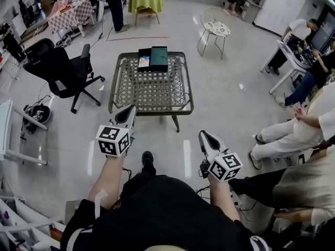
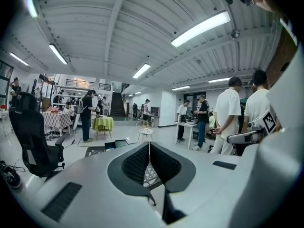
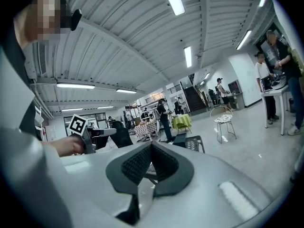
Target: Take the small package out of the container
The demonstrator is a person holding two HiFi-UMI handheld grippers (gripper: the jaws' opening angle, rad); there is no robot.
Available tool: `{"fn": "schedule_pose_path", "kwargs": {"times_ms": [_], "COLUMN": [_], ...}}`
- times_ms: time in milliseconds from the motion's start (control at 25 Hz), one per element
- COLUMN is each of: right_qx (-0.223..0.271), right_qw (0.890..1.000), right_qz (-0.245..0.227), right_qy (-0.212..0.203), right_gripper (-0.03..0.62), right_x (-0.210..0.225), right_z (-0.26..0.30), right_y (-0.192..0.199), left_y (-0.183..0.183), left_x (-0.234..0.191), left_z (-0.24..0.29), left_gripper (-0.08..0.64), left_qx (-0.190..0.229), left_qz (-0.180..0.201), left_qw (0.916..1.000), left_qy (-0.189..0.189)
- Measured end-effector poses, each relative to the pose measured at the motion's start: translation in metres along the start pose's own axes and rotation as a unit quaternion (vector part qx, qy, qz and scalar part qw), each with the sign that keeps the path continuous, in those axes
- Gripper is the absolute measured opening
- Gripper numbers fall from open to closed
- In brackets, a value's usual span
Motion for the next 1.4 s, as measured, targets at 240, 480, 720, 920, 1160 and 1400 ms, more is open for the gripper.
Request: {"fn": "schedule_pose_path", "kwargs": {"times_ms": [240,480,720,920,1160,1400], "right_qx": [-0.028,-0.040,-0.062,-0.072,-0.091,-0.096], "right_qw": [0.999,0.999,0.996,0.993,0.992,0.990], "right_qz": [0.020,0.027,0.040,0.022,0.029,0.055], "right_qy": [0.001,-0.012,-0.046,-0.086,-0.077,-0.084], "right_gripper": [0.009,0.009,0.009,0.009,0.009,0.009], "right_x": [0.020,0.029,0.013,-0.009,0.014,0.054], "right_z": [0.068,0.158,0.261,0.314,0.335,0.358], "right_y": [0.001,-0.012,-0.014,-0.027,-0.022,-0.020], "left_y": [0.000,-0.019,-0.047,-0.037,-0.003,-0.009], "left_x": [-0.038,-0.099,-0.177,-0.203,-0.209,-0.215], "left_z": [0.056,0.100,0.120,0.138,0.154,0.184], "left_gripper": [0.012,0.012,0.012,0.012,0.012,0.012], "left_qx": [-0.021,-0.026,-0.011,-0.014,-0.043,-0.055], "left_qz": [-0.010,-0.002,0.007,-0.028,-0.062,-0.053], "left_qw": [0.9996,0.9996,0.9999,0.9995,0.9971,0.9966], "left_qy": [0.012,0.015,-0.007,-0.011,-0.011,-0.029]}}
Point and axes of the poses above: the fingertips, and each gripper's own axes: z forward along the fingers, x to its right, y out of its underside, the point moved 3 cm from there along -z, backward along the fingers, and after that the axes turned 2 degrees about x, right-handed, at the moved point
